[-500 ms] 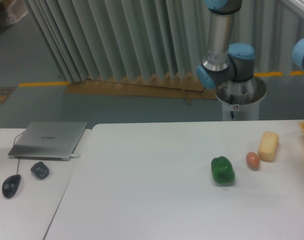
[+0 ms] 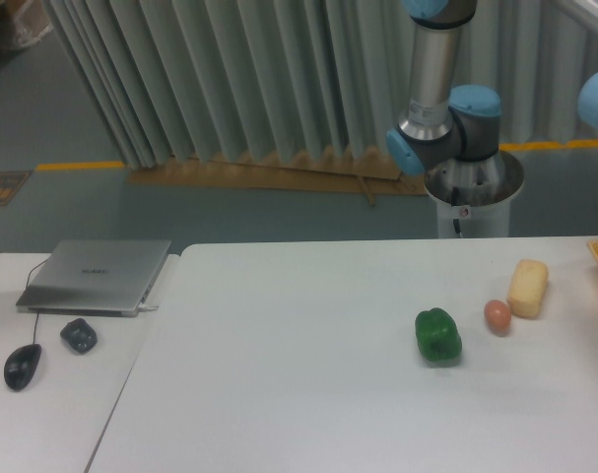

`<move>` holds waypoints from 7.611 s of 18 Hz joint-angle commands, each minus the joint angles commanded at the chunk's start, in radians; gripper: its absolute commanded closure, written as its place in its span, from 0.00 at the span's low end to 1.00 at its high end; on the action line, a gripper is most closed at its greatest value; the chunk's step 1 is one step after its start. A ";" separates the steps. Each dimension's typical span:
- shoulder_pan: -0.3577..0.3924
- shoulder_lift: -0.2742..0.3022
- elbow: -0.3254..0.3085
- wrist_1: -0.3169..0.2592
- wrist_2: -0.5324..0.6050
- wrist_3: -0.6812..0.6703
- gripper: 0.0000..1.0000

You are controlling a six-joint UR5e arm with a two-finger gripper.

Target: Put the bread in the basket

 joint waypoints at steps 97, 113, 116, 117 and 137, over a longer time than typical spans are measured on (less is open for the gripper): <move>-0.549 0.058 -0.425 0.048 0.667 -1.267 0.00; -0.499 -0.058 -0.370 0.058 0.709 -1.262 0.00; -0.497 -0.055 -0.362 0.057 0.704 -1.256 0.38; -0.497 -0.055 -0.357 0.057 0.704 -1.247 0.49; -0.178 0.146 -0.224 0.043 0.348 -0.832 0.74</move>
